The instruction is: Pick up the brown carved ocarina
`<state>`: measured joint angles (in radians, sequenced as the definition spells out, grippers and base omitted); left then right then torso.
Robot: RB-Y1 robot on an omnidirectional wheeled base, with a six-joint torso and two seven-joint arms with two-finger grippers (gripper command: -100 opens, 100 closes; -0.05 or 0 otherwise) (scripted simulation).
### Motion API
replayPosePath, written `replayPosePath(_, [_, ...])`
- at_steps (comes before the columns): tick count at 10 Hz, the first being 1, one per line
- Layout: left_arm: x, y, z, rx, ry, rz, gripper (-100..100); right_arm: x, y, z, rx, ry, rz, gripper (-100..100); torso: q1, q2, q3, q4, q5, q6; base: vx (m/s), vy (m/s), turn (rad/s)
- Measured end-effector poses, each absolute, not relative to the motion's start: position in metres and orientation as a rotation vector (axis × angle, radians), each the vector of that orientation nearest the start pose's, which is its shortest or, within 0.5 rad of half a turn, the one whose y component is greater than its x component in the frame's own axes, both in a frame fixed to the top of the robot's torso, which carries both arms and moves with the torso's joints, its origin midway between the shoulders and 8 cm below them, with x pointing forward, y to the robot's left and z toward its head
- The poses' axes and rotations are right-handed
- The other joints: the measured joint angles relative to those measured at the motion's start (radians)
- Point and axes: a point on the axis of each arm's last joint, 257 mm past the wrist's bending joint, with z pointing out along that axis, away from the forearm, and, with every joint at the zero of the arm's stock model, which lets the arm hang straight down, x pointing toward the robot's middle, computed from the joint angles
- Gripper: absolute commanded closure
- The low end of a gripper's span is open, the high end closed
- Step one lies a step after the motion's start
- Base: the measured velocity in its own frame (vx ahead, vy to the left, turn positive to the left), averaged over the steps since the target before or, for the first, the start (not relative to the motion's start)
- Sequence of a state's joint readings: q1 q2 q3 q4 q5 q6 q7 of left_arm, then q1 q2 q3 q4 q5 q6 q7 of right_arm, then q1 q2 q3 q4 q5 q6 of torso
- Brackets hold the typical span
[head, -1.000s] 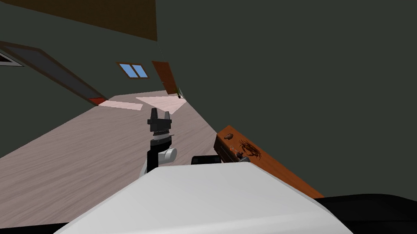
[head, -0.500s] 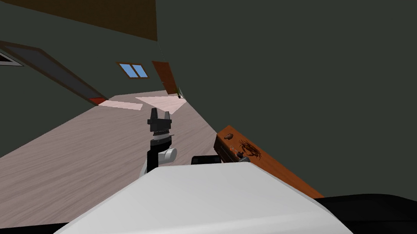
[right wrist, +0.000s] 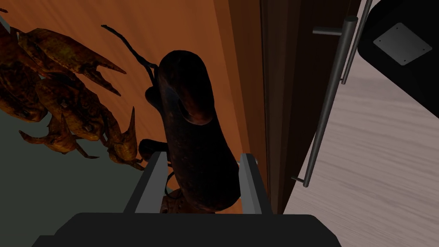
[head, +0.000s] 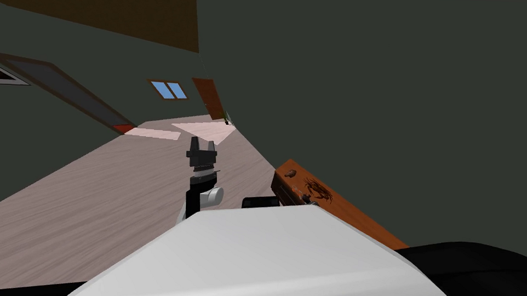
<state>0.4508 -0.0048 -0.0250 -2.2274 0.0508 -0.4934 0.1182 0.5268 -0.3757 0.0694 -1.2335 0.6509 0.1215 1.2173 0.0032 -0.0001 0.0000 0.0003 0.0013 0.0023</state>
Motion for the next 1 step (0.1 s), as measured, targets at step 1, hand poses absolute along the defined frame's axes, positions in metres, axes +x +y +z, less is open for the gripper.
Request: replayPosePath(1, [0.3595,0.2739,0.0159,-0.753,0.552,-1.483,0,0.1768,-0.4506,-0.5589,-0.568,2.475,-0.607,0,-0.001,0.000,0.000,0.000,0.000,0.000,0.000,0.000,0.000])
